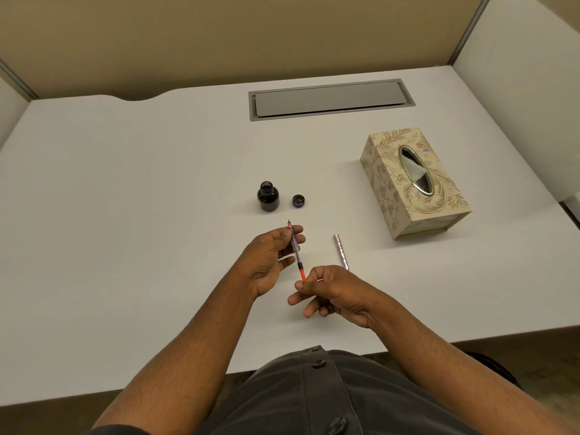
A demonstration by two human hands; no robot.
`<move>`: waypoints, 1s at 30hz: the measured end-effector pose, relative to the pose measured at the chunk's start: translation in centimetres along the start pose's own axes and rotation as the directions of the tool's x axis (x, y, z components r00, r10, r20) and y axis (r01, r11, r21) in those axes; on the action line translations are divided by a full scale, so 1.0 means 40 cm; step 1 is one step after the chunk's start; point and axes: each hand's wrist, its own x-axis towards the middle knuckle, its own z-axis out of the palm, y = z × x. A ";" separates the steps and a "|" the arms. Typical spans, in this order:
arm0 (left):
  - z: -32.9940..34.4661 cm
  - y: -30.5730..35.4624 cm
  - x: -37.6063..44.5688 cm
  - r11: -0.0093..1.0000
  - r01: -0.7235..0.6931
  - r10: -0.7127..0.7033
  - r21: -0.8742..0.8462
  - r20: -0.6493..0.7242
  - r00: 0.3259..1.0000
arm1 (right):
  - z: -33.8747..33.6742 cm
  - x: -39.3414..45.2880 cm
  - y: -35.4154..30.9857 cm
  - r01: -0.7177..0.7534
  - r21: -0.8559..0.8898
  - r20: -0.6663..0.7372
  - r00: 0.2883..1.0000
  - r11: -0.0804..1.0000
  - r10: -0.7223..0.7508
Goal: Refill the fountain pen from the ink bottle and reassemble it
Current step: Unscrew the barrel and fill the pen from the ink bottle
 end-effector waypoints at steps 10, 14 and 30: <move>-0.003 -0.003 -0.004 1.000 -0.005 0.005 -0.008 0.005 1.000 | -0.006 -0.007 0.008 -0.009 0.044 0.093 0.996 0.999 0.005; 0.001 -0.006 -0.008 1.000 -0.008 0.008 -0.004 0.013 1.000 | 0.005 -0.008 0.008 0.020 -0.022 -0.005 1.000 1.000 -0.020; -0.012 0.019 0.000 0.995 -0.104 0.104 -0.001 -0.058 0.993 | 0.003 0.003 0.006 0.112 0.026 -0.356 0.930 0.993 -0.096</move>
